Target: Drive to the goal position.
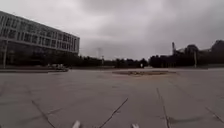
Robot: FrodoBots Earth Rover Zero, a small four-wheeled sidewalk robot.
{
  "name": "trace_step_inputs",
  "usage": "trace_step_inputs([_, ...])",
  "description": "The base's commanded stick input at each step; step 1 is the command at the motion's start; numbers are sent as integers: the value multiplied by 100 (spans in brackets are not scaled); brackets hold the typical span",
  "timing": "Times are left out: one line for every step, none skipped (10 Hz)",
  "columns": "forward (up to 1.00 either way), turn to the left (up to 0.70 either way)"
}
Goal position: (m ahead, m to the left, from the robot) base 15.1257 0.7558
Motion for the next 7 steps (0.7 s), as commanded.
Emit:
trace_step_inputs([70,0])
trace_step_inputs([70,0])
trace_step_inputs([70,0])
trace_step_inputs([70,0])
trace_step_inputs([70,0])
trace_step_inputs([70,0])
trace_step_inputs([70,0])
